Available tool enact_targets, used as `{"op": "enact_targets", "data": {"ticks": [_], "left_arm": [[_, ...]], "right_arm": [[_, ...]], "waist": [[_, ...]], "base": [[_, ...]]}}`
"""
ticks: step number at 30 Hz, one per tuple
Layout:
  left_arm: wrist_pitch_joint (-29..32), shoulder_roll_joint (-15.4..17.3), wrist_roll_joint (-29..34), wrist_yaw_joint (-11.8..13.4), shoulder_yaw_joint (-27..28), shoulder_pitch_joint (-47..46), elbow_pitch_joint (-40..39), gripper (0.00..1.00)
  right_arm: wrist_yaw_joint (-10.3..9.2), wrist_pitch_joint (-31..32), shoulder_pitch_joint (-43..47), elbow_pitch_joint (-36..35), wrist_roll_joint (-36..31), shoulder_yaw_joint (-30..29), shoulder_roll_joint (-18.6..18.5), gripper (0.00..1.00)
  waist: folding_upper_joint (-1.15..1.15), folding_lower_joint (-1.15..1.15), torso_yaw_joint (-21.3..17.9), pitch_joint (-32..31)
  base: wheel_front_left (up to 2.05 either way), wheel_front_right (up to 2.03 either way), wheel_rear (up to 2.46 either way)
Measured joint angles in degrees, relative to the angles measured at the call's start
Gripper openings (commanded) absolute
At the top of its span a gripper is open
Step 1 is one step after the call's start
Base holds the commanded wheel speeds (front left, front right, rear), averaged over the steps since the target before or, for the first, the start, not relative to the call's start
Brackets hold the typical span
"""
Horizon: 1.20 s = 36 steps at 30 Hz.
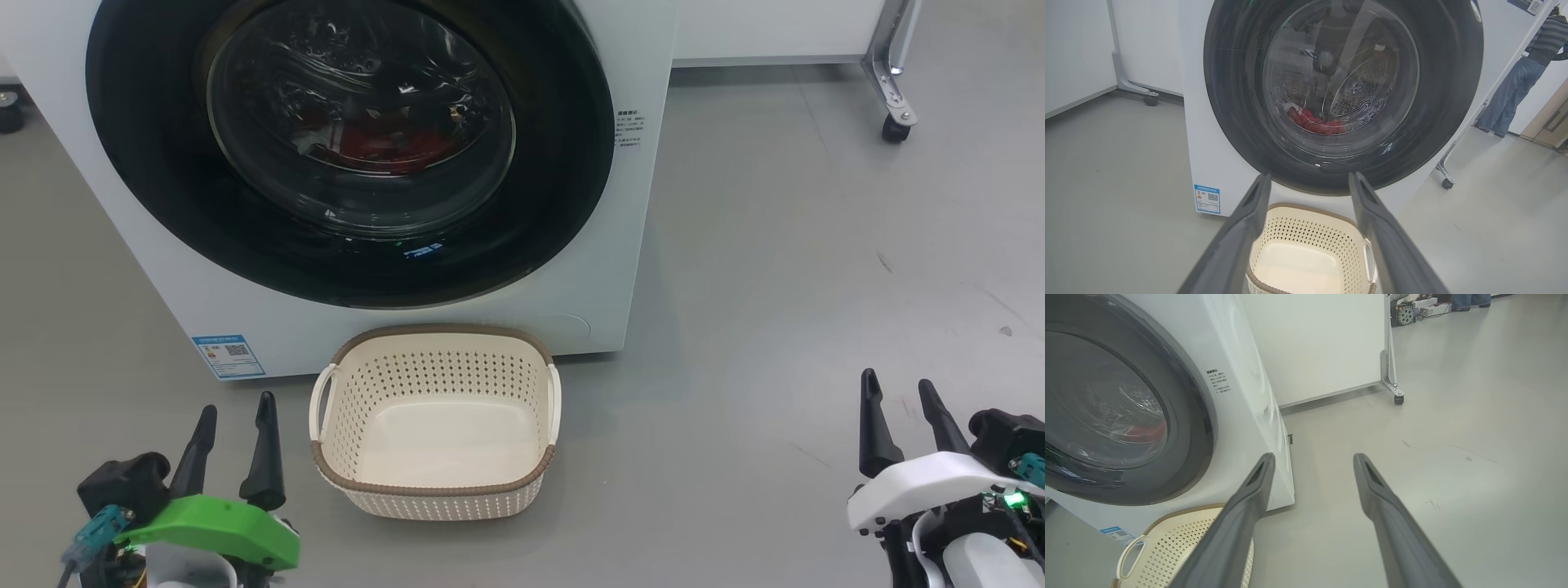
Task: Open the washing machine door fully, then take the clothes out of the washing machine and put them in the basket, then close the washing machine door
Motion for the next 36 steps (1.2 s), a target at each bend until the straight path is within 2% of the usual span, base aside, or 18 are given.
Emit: {"op": "enact_targets", "data": {"ticks": [11,24,36], "left_arm": [[-2.19,-0.12,8.70,1.80,-1.79,0.11,-0.33,1.00],[-5.11,-0.52,18.72,3.36,-3.04,0.67,-0.18,1.00],[-5.25,-1.46,18.82,3.44,-1.80,0.73,1.75,1.00]], "right_arm": [[-2.13,-2.13,0.00,-0.38,-9.75,3.27,-0.15,1.00],[-3.77,-4.97,0.01,-0.64,-19.84,5.47,-0.19,1.00],[-3.85,-4.98,0.01,-0.63,-20.31,4.57,0.32,1.00]], "waist": [[0.00,0.00,-0.02,0.04],[0.00,0.00,-0.04,-0.08],[0.00,0.00,0.01,-0.07]], "base": [[0.00,0.00,0.00],[0.00,0.00,0.00],[0.00,0.00,0.00]]}}
